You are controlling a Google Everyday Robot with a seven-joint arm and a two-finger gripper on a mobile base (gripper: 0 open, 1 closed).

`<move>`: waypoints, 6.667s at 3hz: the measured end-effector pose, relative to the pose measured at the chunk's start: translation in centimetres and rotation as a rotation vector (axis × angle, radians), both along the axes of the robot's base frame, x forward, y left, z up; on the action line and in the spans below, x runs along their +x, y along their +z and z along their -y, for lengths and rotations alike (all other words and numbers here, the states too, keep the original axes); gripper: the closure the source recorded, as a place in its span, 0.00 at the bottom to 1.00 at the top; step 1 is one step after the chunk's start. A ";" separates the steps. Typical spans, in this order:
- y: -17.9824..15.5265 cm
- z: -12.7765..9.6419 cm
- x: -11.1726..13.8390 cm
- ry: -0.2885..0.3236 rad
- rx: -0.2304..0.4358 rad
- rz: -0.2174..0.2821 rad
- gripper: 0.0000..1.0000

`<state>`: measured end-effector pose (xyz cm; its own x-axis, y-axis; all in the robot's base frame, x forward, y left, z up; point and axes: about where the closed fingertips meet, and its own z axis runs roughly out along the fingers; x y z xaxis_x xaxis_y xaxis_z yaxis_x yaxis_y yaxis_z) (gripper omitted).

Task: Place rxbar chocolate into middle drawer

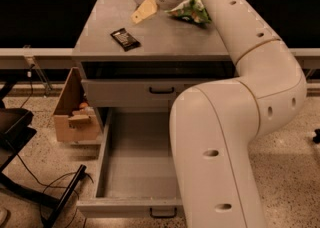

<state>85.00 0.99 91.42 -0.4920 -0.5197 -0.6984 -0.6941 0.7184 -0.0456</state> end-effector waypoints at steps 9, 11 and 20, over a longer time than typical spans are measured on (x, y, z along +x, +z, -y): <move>-7.4 -8.7 -0.8 0.017 -0.203 -0.218 1.00; -4.8 -4.2 -1.3 0.042 -0.109 -0.178 1.00; -33.4 8.5 -23.6 0.212 0.122 -0.535 1.00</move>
Offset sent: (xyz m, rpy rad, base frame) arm 0.0249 0.0781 -0.0115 -0.1056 0.1116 0.0442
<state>61.41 -7.53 58.04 -0.6863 -0.5768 -0.4431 -0.7273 0.5390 0.4249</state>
